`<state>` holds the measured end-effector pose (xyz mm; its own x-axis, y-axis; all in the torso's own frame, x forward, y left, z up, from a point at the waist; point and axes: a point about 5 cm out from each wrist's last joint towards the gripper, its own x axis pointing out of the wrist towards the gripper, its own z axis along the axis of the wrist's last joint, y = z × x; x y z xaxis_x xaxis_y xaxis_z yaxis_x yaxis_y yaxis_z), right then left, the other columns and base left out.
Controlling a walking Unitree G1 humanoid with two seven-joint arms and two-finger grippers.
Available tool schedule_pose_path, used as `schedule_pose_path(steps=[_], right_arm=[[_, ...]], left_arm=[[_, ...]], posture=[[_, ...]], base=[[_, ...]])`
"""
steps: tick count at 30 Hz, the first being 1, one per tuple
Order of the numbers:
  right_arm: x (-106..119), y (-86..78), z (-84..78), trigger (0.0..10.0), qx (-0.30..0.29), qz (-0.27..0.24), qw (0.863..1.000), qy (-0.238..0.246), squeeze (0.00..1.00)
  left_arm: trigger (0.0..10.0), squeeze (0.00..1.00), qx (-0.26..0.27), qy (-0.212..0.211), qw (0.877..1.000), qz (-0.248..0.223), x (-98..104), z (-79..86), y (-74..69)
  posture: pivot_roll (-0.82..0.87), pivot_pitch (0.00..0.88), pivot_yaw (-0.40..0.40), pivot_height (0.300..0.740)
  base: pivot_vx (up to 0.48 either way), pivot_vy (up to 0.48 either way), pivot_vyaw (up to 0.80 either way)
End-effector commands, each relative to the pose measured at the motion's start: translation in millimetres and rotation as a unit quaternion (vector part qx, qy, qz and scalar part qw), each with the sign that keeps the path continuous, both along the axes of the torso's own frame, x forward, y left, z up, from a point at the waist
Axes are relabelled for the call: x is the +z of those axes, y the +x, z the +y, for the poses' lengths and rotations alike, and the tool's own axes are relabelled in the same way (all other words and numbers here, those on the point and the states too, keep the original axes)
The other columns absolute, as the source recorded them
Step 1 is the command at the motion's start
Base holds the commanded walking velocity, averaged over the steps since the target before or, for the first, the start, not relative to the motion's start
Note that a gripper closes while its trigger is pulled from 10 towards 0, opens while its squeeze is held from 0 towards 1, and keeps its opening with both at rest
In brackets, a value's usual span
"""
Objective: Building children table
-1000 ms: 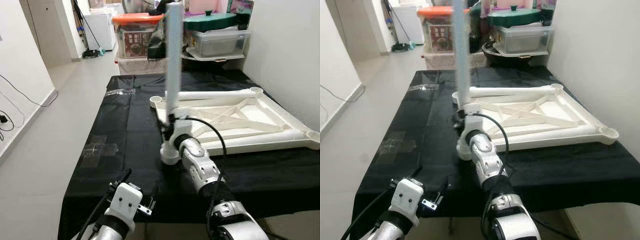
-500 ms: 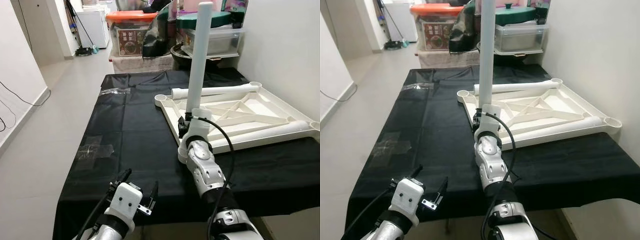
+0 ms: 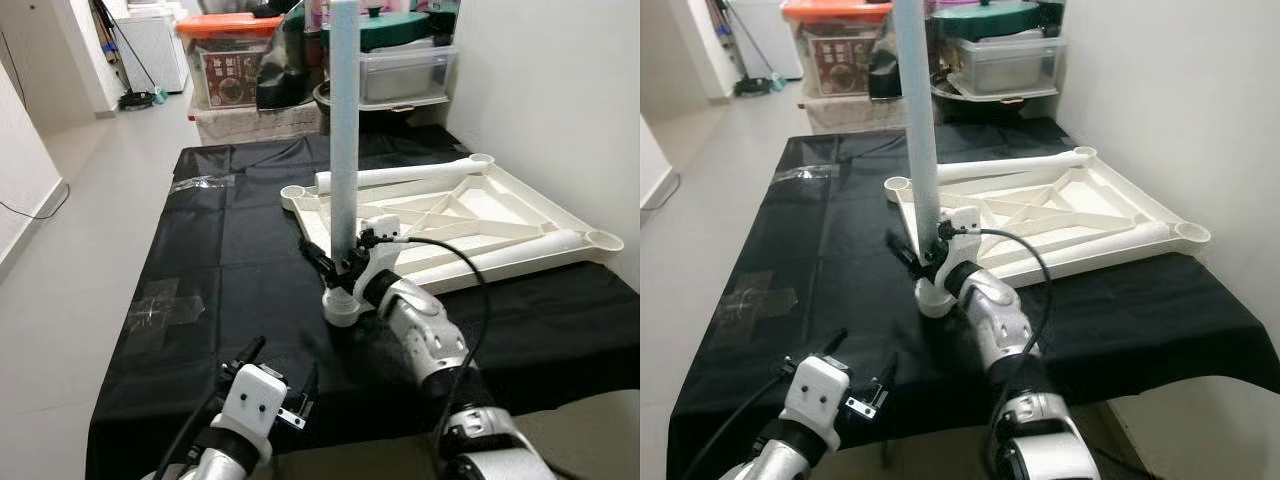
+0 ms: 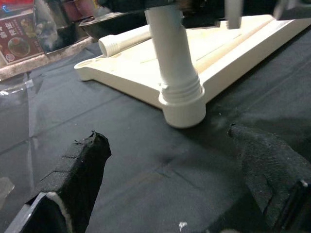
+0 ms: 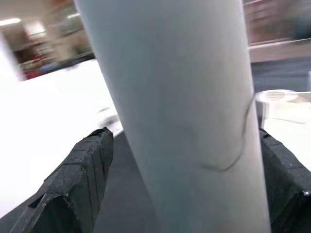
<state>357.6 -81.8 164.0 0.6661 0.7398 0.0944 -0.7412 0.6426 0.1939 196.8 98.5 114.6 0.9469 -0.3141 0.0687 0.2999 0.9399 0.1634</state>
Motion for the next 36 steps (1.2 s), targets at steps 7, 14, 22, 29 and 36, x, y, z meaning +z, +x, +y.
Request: schedule_pose_path(steps=[7,14,22,29,36], right_arm=[[0.4,-10.1,20.5,10.0,0.252,0.018,0.965,-0.075,0.00],[-6.3,-9.9,34.7,7.6,0.298,0.015,0.946,-0.125,0.00],[-18.2,-9.8,31.8,0.0,0.272,0.001,0.950,-0.151,0.00],[-27.2,5.3,15.3,0.0,0.072,-0.006,0.985,-0.155,0.00],[-36.0,17.3,-19.6,0.0,-0.310,0.056,0.941,-0.127,0.00]], left_arm=[[10.0,0.00,0.000,-0.002,1.000,0.002,-1.6,1.1,0.0],[10.0,0.00,0.003,-0.005,1.000,-0.004,1.1,0.7,-1.3],[10.0,0.00,0.003,-0.008,1.000,-0.010,2.5,0.8,-1.7],[10.0,0.00,0.001,-0.008,1.000,-0.008,1.0,0.7,-1.7],[10.0,0.00,0.000,-0.006,1.000,-0.005,-0.4,1.7,-1.6]], posture=[[0.00,0.000,0.002,0.740],[0.02,0.000,-0.006,0.740],[0.02,0.000,-0.006,0.740],[0.00,0.000,0.002,0.740],[-0.01,0.000,0.009,0.740]], base=[[0.000,0.000,0.00],[0.000,0.000,0.00],[0.000,0.000,0.00],[0.000,0.000,0.00],[0.000,0.000,0.00]])
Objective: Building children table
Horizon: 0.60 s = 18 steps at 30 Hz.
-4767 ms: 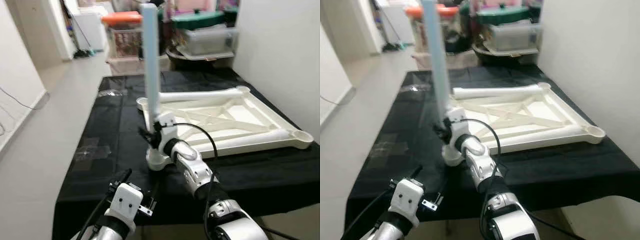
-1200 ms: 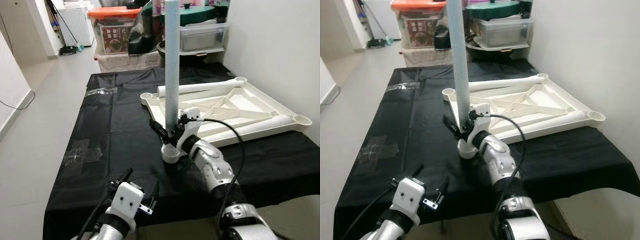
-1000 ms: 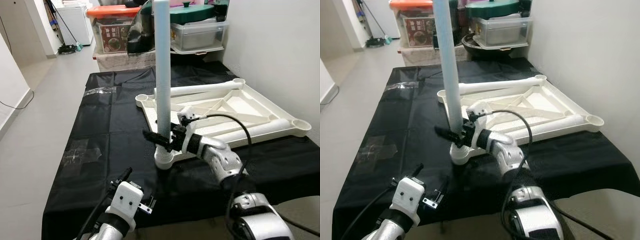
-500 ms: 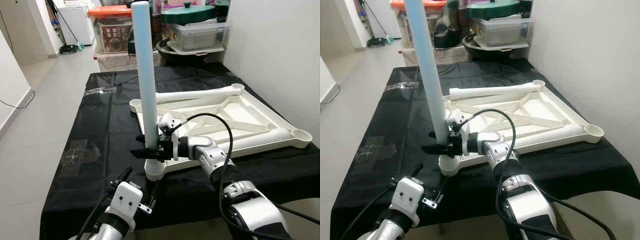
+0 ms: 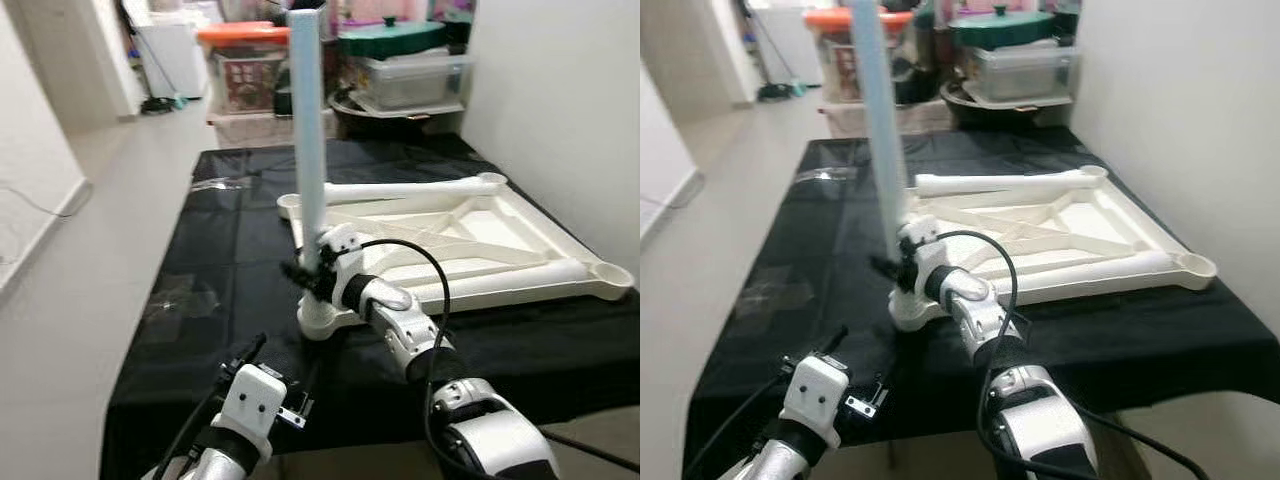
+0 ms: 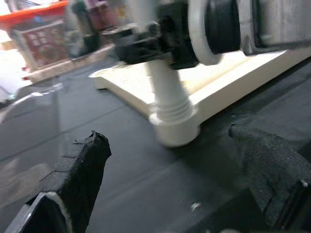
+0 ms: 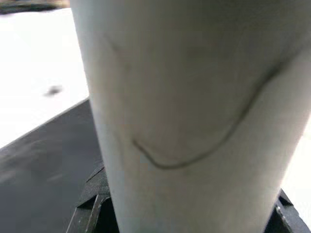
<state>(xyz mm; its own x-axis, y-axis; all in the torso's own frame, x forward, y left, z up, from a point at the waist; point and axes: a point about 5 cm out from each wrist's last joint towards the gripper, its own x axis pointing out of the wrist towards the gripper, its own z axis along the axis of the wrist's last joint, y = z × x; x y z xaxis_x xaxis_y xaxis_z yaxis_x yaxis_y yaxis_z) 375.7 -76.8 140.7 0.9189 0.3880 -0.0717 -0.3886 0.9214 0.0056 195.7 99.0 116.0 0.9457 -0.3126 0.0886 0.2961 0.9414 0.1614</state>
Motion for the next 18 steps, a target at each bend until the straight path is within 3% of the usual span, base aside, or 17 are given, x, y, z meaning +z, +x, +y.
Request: schedule_pose_path(steps=[1,2,3,5,8,10,13,14,15,17,18], right_arm=[[-12.7,-0.8,-24.5,0.0,-0.102,0.031,0.994,0.004,0.00],[-14.3,-3.0,-28.5,0.0,-0.143,0.034,0.989,0.012,0.00],[-14.3,-3.0,-28.5,0.0,-0.143,0.034,0.989,0.012,0.00],[-23.1,-14.0,-26.4,0.0,-0.225,0.059,0.971,0.053,0.00],[-27.1,-18.7,-23.6,0.0,-0.250,0.071,0.963,0.068,0.00],[-31.5,-28.2,-9.4,0.0,-0.271,0.079,0.956,0.082,0.00],[-31.5,-28.2,-9.4,0.0,-0.271,0.079,0.956,0.082,0.00],[-30.0,-29.9,-0.8,0.0,-0.265,0.079,0.957,0.089,0.00],[-26.6,-30.0,8.9,10.0,-0.239,0.072,0.964,0.087,0.00],[-20.9,-29.8,16.9,10.0,-0.206,0.059,0.972,0.095,0.00],[-13.4,-28.7,21.4,10.0,-0.168,0.031,0.980,0.101,1.00]], left_arm=[[10.0,0.00,-0.001,-0.003,1.000,0.004,-1.8,1.2,-0.5],[10.0,0.00,-0.001,-0.002,1.000,0.004,-1.9,1.1,-0.4],[10.0,0.00,-0.001,-0.002,1.000,0.004,-1.9,1.1,-0.4],[10.0,0.00,-0.002,-0.002,1.000,0.005,-2.6,1.0,-0.8],[10.0,0.00,-0.003,-0.002,1.000,0.006,-2.9,0.9,-1.0],[10.0,0.00,-0.003,-0.002,1.000,0.006,-3.4,0.4,-1.2],[10.0,0.00,-0.003,-0.002,1.000,0.006,-3.4,0.4,-1.2],[10.0,0.00,-0.002,-0.002,1.000,0.006,-3.4,0.3,-1.2],[10.0,0.00,-0.002,-0.002,1.000,0.006,-3.5,0.2,-1.2],[10.0,0.00,-0.002,-0.002,1.000,0.007,-3.7,0.0,-1.2],[10.0,0.00,-0.003,-0.002,1.000,0.007,-3.8,-0.1,-1.2]], posture=[[-0.01,0.000,0.009,0.740],[-0.01,0.000,0.009,0.740],[-0.01,0.000,0.009,0.740],[-0.01,0.000,0.009,0.740],[-0.01,0.000,0.009,0.740],[0.00,0.000,0.005,0.740],[0.00,0.000,0.005,0.740],[0.00,0.000,0.005,0.740],[0.00,0.000,0.005,0.740],[0.00,0.000,0.005,0.740],[0.00,0.000,0.005,0.740]], base=[[0.000,0.000,0.00],[0.000,0.000,0.00],[0.000,0.000,0.00],[0.000,0.000,0.00],[0.000,0.000,0.00],[0.000,0.000,0.00],[0.000,0.000,0.00],[0.000,0.000,0.00],[0.000,0.000,0.00],[0.000,0.000,0.00],[0.000,0.000,0.00]])
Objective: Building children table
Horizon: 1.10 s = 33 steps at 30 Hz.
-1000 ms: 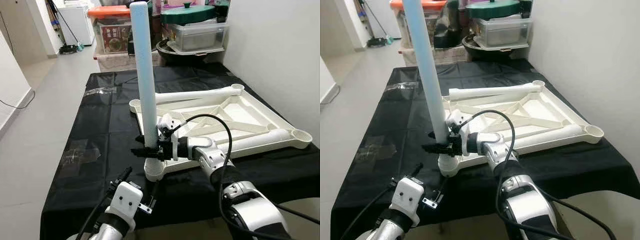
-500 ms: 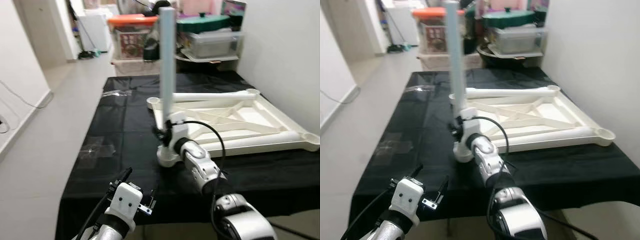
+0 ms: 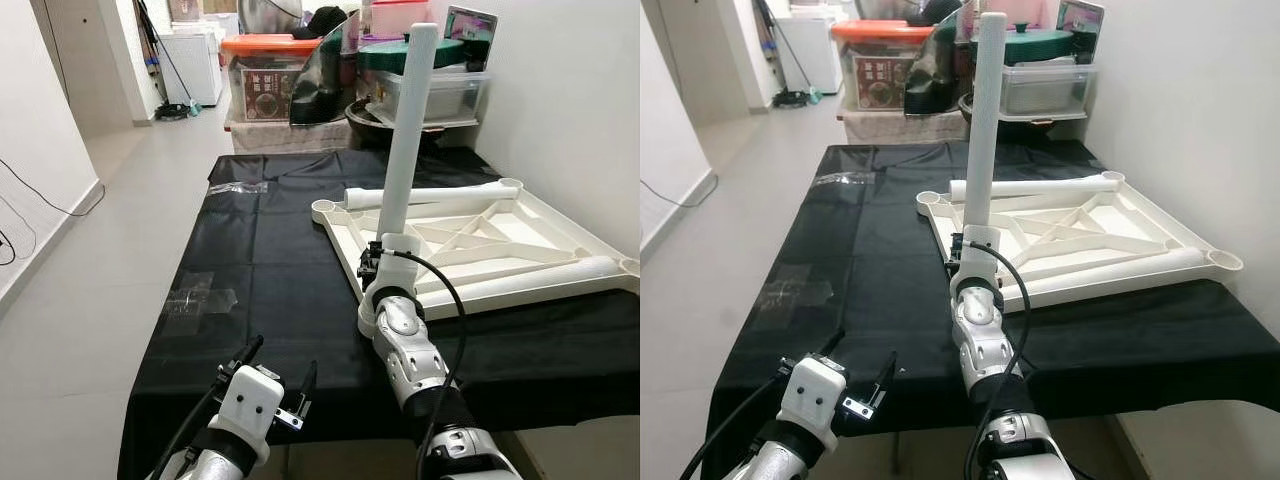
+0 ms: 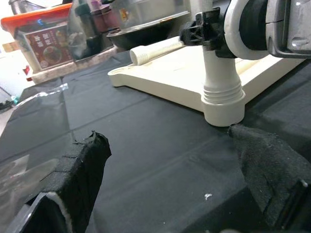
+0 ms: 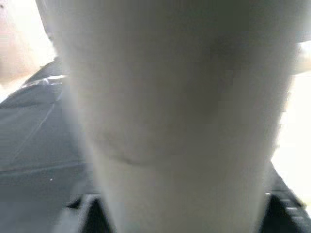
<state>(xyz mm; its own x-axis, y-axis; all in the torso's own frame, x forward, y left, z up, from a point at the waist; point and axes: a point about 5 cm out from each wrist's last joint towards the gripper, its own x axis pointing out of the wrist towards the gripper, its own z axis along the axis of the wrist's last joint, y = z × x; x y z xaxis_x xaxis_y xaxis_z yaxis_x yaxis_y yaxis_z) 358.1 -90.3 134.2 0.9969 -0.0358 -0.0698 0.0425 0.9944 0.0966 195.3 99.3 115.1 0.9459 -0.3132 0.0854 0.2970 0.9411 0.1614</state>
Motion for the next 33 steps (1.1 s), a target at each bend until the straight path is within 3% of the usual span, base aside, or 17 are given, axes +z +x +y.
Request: schedule_pose_path(steps=[1,2,5,6,8,10,13,14,15,17,18,19,21,23,25,27,33], right_arm=[[-6.9,-11.1,35.0,10.0,0.051,0.008,0.997,0.060,1.00],[-0.9,-8.9,36.5,10.0,0.083,-0.017,0.995,0.058,1.00],[4.3,-6.5,34.9,10.0,0.102,-0.033,0.993,0.057,1.00],[9.1,-3.2,32.8,10.0,0.132,-0.046,0.988,0.067,0.00],[9.1,-3.2,32.8,10.0,0.132,-0.046,0.988,0.067,0.00],[16.6,3.8,28.0,10.0,0.232,-0.053,0.967,0.093,0.00],[16.6,3.8,28.0,10.0,0.232,-0.053,0.967,0.093,0.00],[17.6,4.3,26.5,10.0,0.331,-0.041,0.939,0.088,0.00],[16.4,0.6,24.2,10.0,0.441,-0.019,0.895,0.065,0.00],[16.4,0.6,24.2,10.0,0.441,-0.019,0.895,0.065,0.00],[14.5,-3.3,21.1,10.0,0.507,0.002,0.861,0.050,0.00],[14.5,-3.3,21.1,10.0,0.507,0.002,0.861,0.050,0.00],[15.0,-9.3,22.7,10.0,0.625,0.042,0.779,0.010,0.00],[15.0,-9.3,22.7,10.0,0.625,0.042,0.779,0.010,0.00],[15.9,-10.9,27.0,10.0,0.676,0.061,0.734,-0.022,0.00],[15.5,-10.8,31.3,10.0,0.695,0.068,0.714,-0.050,0.00],[14.8,-11.3,32.9,10.0,0.713,0.075,0.694,-0.066,0.00]], left_arm=[[10.0,0.00,-0.002,-0.002,1.000,0.005,-3.0,-0.4,-0.8],[10.0,0.00,-0.003,-0.002,1.000,0.006,-3.2,-0.5,-0.8],[10.0,0.00,-0.003,-0.003,1.000,0.005,-3.1,-0.6,-0.5],[10.0,0.00,-0.003,-0.003,1.000,0.006,-3.1,-0.6,-0.2],[10.0,0.00,-0.003,-0.003,1.000,0.006,-3.1,-0.6,-0.2],[10.0,0.00,-0.002,-0.003,1.000,0.005,-2.8,-0.5,0.6],[10.0,0.00,-0.002,-0.003,1.000,0.005,-2.8,-0.5,0.6],[10.0,0.00,-0.002,-0.004,1.000,0.005,-2.7,-0.5,1.0],[10.0,0.00,-0.002,-0.004,1.000,0.004,-2.7,-0.3,1.5],[10.0,0.00,-0.002,-0.004,1.000,0.004,-2.7,-0.3,1.5],[10.0,0.00,-0.002,-0.004,1.000,0.004,-2.6,-0.2,1.8],[10.0,0.00,-0.002,-0.004,1.000,0.004,-2.6,-0.2,1.8],[10.0,0.00,-0.002,-0.003,1.000,0.004,-2.7,-1.1,1.7],[10.0,0.00,-0.002,-0.003,1.000,0.004,-2.7,-1.1,1.7],[10.0,0.00,-0.001,-0.002,1.000,0.004,-2.7,-1.9,1.5],[10.0,0.00,0.000,-0.003,1.000,0.003,-2.3,-2.3,1.4],[10.0,0.00,0.000,-0.003,1.000,0.003,-2.0,-2.9,1.3]], posture=[[0.00,0.000,0.005,0.740],[0.00,0.000,0.005,0.740],[-0.01,0.000,0.004,0.740],[-0.01,0.000,0.004,0.740],[-0.01,0.000,0.004,0.740],[-0.01,0.000,0.005,0.740],[-0.01,0.000,0.005,0.740],[-0.01,0.000,0.006,0.740],[-0.01,0.000,0.004,0.740],[-0.01,0.000,0.004,0.740],[-0.01,0.000,0.004,0.740],[-0.01,0.000,0.004,0.740],[0.01,0.000,-0.010,0.740],[0.01,0.000,-0.010,0.740],[0.01,0.000,-0.015,0.740],[0.02,0.000,-0.016,0.740],[0.02,0.000,-0.017,0.740]], base=[[0.000,0.000,0.00],[0.000,0.000,0.00],[0.000,0.000,0.00],[0.000,0.000,0.00],[0.000,0.000,0.00],[0.000,0.000,0.00],[0.000,0.000,0.00],[0.000,0.000,0.00],[0.000,0.000,0.00],[0.000,0.000,0.00],[0.000,0.000,0.00],[0.000,0.000,0.00],[0.000,0.000,0.00],[0.000,0.000,0.00],[0.000,0.000,0.00],[0.000,0.000,0.00],[0.000,0.000,0.00]])
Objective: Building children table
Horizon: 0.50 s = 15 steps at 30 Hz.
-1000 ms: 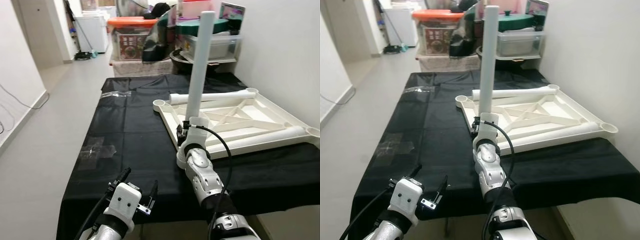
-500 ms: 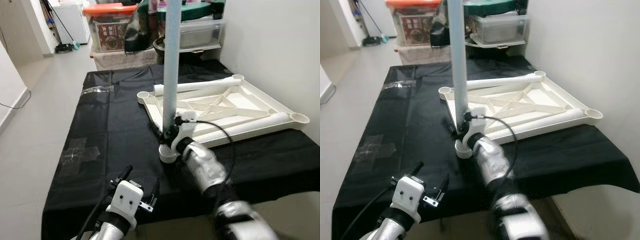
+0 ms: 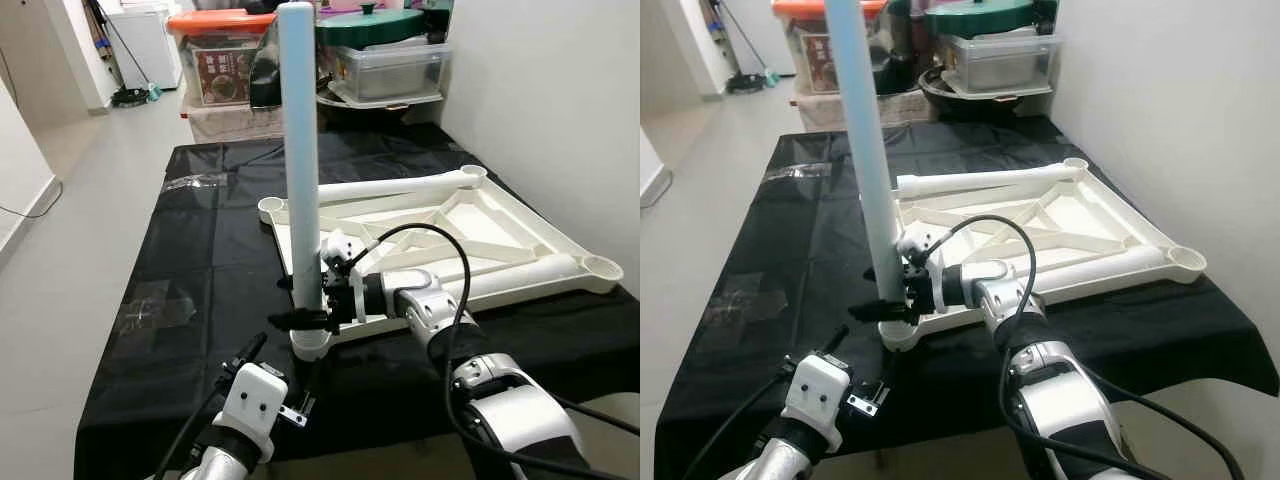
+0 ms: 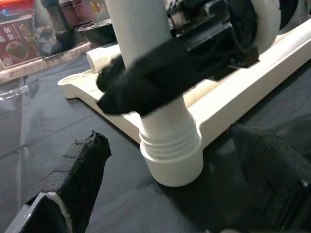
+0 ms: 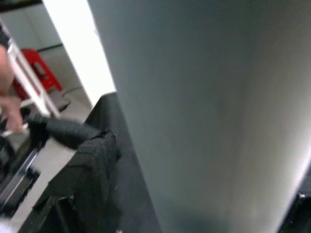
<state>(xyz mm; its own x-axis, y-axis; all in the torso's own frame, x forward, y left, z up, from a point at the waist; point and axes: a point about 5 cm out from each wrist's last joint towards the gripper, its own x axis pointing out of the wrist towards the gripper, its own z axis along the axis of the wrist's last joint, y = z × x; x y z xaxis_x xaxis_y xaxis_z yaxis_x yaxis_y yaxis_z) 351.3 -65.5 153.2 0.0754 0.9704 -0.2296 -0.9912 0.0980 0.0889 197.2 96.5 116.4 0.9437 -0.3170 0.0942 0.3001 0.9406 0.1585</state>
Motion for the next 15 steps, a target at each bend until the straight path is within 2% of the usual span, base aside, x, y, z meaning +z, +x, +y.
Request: schedule_pose_path(steps=[1,2,9,11,13,15], right_arm=[[-4.2,-4.1,8.0,1.9,0.033,0.006,0.999,-0.019,0.00],[-3.9,-3.8,7.5,0.0,0.034,0.008,0.999,-0.017,0.00],[-5.7,-2.2,5.2,0.0,0.012,-0.001,1.000,0.000,0.00],[-8.3,1.5,4.0,0.0,-0.039,-0.017,0.999,0.015,0.00],[-9.1,2.7,3.6,0.0,-0.057,-0.026,0.998,0.019,0.00],[-12.2,11.2,1.6,0.0,-0.156,-0.055,0.986,0.005,0.00]], left_arm=[[10.0,0.00,0.002,-0.001,1.000,0.007,-3.4,-0.2,-0.6],[10.0,0.00,0.002,-0.001,1.000,0.007,-3.4,-0.2,-0.6],[10.0,0.00,0.001,0.000,1.000,0.007,-3.2,0.5,-0.7],[10.0,0.00,0.001,0.001,1.000,0.007,-3.4,0.9,-0.7],[10.0,0.00,0.001,0.001,1.000,0.007,-3.5,0.9,-0.7],[10.0,0.00,0.000,0.002,1.000,0.007,-3.7,1.2,-0.6]], posture=[[0.02,0.000,-0.017,0.740],[0.02,0.000,-0.017,0.740],[0.02,0.000,-0.012,0.740],[0.02,0.000,-0.009,0.740],[0.02,0.000,-0.009,0.740],[0.02,0.000,-0.008,0.740]], base=[[0.000,0.000,0.00],[0.000,0.000,0.00],[0.000,0.000,0.00],[0.000,0.000,0.00],[0.000,0.000,0.00],[0.000,0.000,0.00]])
